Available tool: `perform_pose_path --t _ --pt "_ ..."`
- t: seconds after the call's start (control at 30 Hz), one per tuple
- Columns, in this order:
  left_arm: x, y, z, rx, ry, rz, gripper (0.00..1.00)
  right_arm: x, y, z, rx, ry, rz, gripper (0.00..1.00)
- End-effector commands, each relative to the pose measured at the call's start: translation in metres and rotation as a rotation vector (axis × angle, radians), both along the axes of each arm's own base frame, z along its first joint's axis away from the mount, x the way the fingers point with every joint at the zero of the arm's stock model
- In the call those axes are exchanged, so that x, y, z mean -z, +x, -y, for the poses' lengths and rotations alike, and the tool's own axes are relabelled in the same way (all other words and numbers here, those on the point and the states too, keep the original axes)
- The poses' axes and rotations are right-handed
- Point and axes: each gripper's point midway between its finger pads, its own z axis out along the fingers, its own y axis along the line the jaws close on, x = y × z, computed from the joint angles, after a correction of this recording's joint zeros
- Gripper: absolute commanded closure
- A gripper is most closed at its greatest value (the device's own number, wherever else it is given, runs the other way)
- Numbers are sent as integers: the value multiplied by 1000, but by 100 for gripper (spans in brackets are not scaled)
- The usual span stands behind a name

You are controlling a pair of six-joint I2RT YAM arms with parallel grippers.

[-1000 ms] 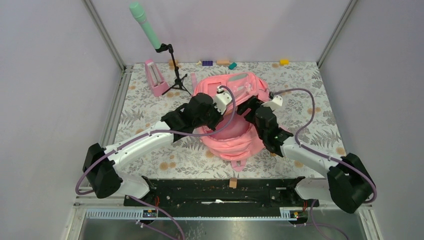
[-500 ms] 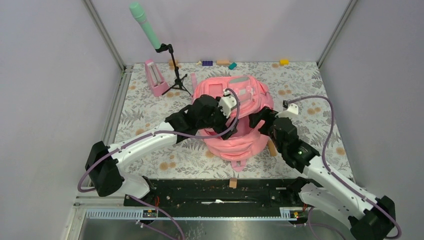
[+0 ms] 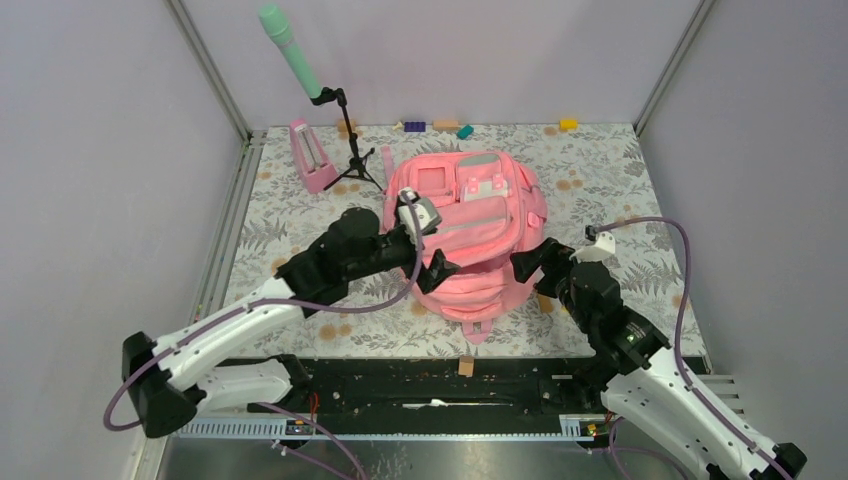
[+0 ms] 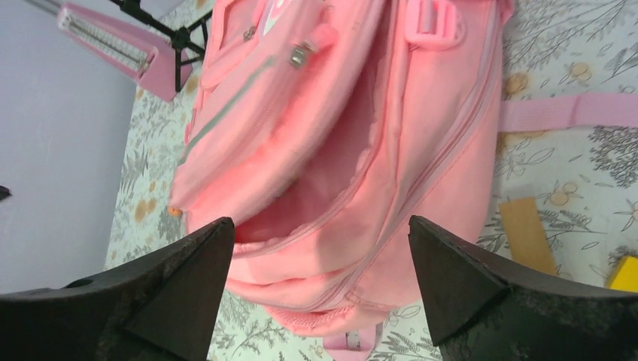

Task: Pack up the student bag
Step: Zip the student bag at the center of the board.

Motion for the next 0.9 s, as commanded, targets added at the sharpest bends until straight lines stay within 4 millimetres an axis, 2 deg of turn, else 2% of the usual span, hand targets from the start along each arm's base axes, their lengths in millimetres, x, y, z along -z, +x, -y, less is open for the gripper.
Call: perform_pose_path --t 0.0,0.07,0.2,0.3,0.43,0.6,0.73,0.87 --pt "11 30 -51 -288 46 51 1 -17 -6 -19 -84 58 -17 9" --pt "18 40 -70 -387 32 5 1 -25 -4 -27 -96 99 -10 10" --pt "30 59 -100 -525 -112 -129 1 -28 3 -42 -112 183 -14 12" --pt "44 69 -106 -514 -178 -173 1 -16 10 -47 -90 181 -61 15" --pt "72 99 -129 -635 -161 -205 1 0 21 -44 -29 171 -87 16" --pt "90 111 -131 -606 -185 -188 1 12 33 -43 16 145 -94 17" --pt "115 115 -126 -552 -154 -246 1 19 41 -45 25 104 -116 27" --pt "126 102 -112 -431 -190 -257 1 27 47 -49 26 101 -152 40"
